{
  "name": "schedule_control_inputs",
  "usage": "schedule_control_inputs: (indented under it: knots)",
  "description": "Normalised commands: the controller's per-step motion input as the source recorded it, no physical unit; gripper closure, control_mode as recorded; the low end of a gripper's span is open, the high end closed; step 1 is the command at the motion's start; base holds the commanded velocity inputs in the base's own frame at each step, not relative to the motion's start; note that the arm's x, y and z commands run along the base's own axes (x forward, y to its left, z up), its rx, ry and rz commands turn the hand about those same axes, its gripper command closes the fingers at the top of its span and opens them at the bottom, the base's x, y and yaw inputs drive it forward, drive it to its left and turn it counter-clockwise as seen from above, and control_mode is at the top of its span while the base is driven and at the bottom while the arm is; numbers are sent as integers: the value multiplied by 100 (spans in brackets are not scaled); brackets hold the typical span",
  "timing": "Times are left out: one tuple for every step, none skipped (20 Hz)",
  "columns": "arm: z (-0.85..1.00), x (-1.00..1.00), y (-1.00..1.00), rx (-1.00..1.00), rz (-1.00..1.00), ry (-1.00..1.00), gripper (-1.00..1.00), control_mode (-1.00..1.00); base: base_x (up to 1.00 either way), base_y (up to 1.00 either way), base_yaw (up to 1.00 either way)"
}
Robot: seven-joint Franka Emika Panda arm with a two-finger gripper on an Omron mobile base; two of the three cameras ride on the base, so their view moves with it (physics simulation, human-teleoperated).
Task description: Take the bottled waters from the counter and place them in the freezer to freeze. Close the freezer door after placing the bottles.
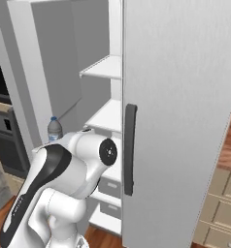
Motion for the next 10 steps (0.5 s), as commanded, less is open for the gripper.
schedule_control_inputs:
  knots:
    - [0,0,0,0,0,0,100,100,37,3,0]
    - [0,0,0,0,0,0,100,100,35,5,0]
    - [0,0,0,0,0,0,100,100,35,3,0]
    - [0,0,0,0,0,0,100,100,32,3,0]
    - [0,0,0,0,0,0,100,100,30,1,0]
    - [0,0,0,0,0,0,100,100,31,1,0]
    - [0,0,0,0,0,0,100,100,29,1,0]
    - [0,0,0,0,0,0,100,100,26,0,0]
    - [0,0,0,0,0,0,100,100,24,0,0]
    - [0,0,0,0,0,0,100,100,24,1,0]
